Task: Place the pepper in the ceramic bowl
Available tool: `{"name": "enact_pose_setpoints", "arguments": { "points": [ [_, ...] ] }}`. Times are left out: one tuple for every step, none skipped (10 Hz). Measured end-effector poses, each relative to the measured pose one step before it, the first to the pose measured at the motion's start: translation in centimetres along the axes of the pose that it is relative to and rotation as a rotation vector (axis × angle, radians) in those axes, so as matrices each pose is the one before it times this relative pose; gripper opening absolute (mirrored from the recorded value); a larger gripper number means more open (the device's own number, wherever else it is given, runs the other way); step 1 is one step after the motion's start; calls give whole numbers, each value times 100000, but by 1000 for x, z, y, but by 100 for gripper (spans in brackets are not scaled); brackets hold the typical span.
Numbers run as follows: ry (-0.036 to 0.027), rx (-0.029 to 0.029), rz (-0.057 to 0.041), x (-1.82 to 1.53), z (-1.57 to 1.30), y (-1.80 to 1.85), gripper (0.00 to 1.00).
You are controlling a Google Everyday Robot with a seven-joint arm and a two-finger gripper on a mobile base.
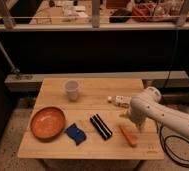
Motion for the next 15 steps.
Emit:
{"name": "enact_pose_setpoints", "arguments": {
  "points": [
    [-217, -89, -1242, -76, 112, 19, 80],
    [-356, -120, -1602, -95, 173, 39, 80],
    [-582, -106, -2569, -201, 253, 69, 80],
    [-359, -6, -1318, -114, 145, 44, 80],
    [-674, -197, -1009, -164, 236, 81, 80],
    [-520, -263, -762, -112, 271, 128, 80],
    [-488, -139, -998, -50, 267, 122, 80],
    [-762, -275, -1138, -127, 527, 258, 80],
    [-614, -134, -1093, -75, 438, 157, 80],
    [-513, -173, -1157, -80, 344, 103, 80],
    [-448, -110, -2008, -68, 240, 130, 80],
    [-364, -84, -164, -11, 227, 175, 80],
    [-284, -93, -59, -131, 159, 66, 80],
    [-225, 24, -783, -142, 75, -18, 80],
    [-312, -29, -903, -174, 196, 143, 80]
  ]
}}
